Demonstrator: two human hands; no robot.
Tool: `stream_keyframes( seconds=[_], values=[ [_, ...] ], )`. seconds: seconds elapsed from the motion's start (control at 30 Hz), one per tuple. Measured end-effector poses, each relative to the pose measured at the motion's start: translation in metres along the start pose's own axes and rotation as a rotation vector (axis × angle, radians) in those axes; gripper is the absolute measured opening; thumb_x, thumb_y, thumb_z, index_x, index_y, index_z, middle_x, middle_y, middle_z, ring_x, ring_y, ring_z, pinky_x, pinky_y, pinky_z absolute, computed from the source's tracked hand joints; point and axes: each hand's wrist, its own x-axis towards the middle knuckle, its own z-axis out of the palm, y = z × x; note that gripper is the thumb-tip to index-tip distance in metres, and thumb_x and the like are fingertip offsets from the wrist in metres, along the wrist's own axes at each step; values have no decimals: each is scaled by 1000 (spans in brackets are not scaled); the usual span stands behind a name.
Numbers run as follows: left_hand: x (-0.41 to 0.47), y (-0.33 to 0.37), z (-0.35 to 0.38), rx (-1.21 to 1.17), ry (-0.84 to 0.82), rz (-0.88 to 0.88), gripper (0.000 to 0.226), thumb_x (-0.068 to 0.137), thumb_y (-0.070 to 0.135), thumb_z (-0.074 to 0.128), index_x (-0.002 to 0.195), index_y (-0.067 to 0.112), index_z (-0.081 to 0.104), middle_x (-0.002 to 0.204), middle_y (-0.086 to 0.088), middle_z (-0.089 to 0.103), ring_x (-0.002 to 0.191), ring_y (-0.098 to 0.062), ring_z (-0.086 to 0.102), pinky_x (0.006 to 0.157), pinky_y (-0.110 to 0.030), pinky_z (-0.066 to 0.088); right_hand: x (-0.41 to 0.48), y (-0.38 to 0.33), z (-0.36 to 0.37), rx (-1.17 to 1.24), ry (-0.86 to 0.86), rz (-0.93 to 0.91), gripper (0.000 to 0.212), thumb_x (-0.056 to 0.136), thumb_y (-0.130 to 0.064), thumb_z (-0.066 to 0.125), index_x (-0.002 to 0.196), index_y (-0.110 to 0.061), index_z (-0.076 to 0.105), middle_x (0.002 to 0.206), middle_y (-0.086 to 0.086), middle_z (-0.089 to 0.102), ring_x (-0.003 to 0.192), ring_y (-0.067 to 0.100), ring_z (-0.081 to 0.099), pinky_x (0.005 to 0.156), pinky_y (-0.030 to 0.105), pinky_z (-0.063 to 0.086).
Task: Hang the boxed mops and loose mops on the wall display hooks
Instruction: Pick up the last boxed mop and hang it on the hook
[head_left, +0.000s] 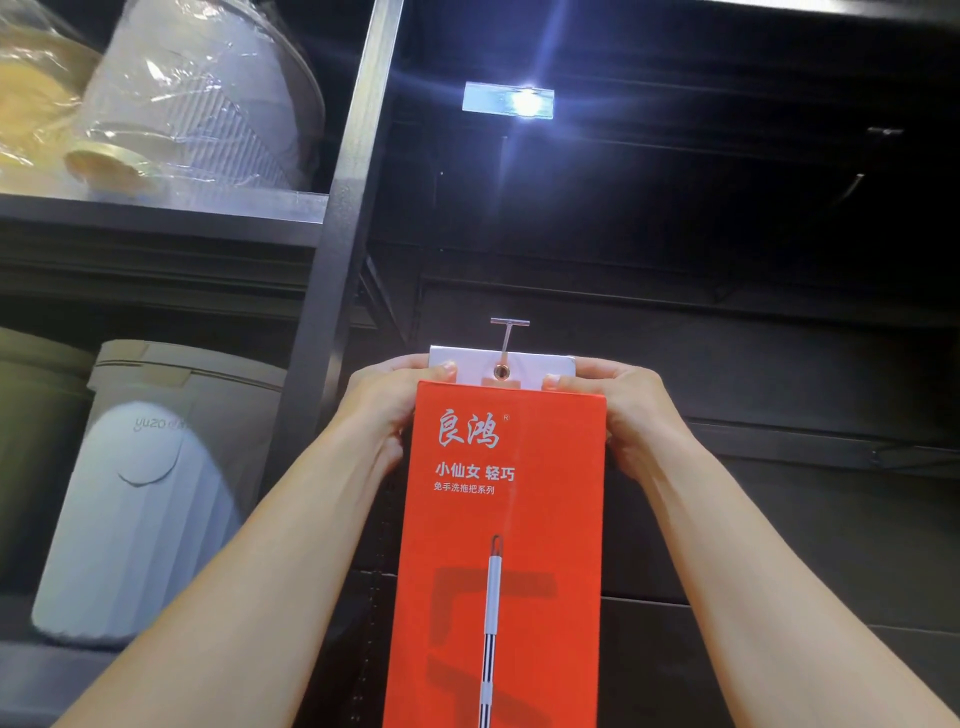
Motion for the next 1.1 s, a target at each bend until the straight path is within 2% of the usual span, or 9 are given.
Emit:
stream_keyframes(
  seconds=[0.13, 0.23, 0.37, 0.43, 0.83, 1.1],
  values=[
    [3, 3, 1, 10, -6, 18, 15, 92, 26, 79, 106, 20, 76, 83, -5, 81, 77, -22, 81, 71, -39, 66, 3, -1, -2, 13, 3, -13, 19, 83, -9, 84, 100, -15, 83, 93, 21, 80, 79, 36, 73, 81, 51, 61],
    [5, 5, 2, 0, 0, 19, 19, 91, 26, 79, 108, 19, 76, 87, -8, 81, 80, -24, 80, 77, -42, 66, 8, -2, -1, 13, 12, -29, 20, 83, -6, 84, 102, -12, 82, 94, 21, 80, 77, 33, 71, 72, 40, 60],
    [4, 6, 3, -8, 8, 26, 17, 91, 26, 80, 106, 19, 77, 84, -7, 81, 80, -24, 80, 78, -42, 66, 9, -2, -1, 12, 14, -18, 22, 82, -6, 85, 104, -10, 81, 93, 20, 80, 80, 34, 73, 83, 47, 59],
    [4, 6, 3, 9, 6, 32, 16, 91, 27, 80, 105, 20, 77, 85, -6, 81, 80, -23, 80, 79, -43, 66, 8, -2, -1, -3, 15, -22, 22, 83, -6, 84, 104, -11, 81, 91, 19, 81, 79, 33, 73, 84, 46, 59],
    [3, -1, 0, -4, -1, 6, 19, 90, 22, 80, 108, 17, 77, 84, -9, 81, 80, -26, 80, 79, -45, 66, 3, 2, -3, -19, -14, -1, 21, 83, -10, 85, 104, -13, 81, 90, 18, 81, 76, 32, 75, 68, 38, 62],
    [10, -4, 4, -11, 12, -8, 20, 90, 22, 80, 109, 17, 76, 91, -11, 81, 84, -27, 80, 82, -48, 65, 10, 5, -1, 5, 14, 30, 21, 83, -8, 85, 104, -10, 80, 91, 21, 80, 74, 31, 74, 67, 38, 61]
  ],
)
